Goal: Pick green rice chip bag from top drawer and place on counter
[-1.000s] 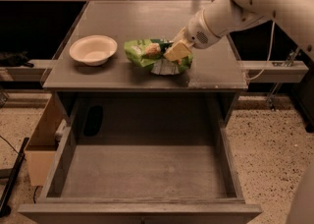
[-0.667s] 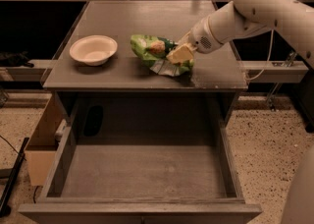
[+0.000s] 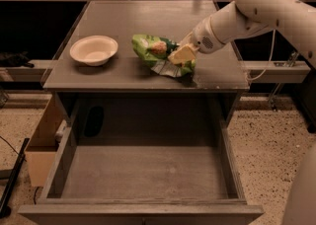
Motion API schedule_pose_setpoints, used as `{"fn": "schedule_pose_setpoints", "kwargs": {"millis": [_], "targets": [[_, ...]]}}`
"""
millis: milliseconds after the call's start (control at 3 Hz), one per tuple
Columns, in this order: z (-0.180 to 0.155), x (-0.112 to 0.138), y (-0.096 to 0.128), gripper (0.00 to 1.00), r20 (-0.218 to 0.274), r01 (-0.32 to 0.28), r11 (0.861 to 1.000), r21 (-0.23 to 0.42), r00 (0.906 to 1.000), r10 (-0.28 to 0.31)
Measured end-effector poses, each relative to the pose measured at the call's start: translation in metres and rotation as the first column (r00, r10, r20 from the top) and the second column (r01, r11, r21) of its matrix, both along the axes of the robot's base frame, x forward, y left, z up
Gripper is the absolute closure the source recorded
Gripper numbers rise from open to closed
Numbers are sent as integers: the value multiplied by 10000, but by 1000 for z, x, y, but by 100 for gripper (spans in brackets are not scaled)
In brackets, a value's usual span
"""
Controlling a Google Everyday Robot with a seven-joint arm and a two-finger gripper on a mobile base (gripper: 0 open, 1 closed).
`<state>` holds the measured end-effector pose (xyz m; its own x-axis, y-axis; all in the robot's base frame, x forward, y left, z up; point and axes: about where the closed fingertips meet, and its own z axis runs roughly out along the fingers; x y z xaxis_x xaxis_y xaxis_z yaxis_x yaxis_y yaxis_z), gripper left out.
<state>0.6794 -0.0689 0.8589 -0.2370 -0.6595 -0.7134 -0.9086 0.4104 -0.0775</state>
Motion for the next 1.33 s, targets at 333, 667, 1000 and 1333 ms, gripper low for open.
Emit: {"fn": "schedule_pose_setpoints", "kwargs": {"millis": [333,667,1000,1333], "targets": [[0,0,0,31,0,0,10000,0,10000,0],[0,0,0,7,-1,-1,10000,0,10000,1],[0,0,0,0,-1,-1,10000,0,10000,1],[0,0,0,0,-1,-2,10000,0,10000,2]]}}
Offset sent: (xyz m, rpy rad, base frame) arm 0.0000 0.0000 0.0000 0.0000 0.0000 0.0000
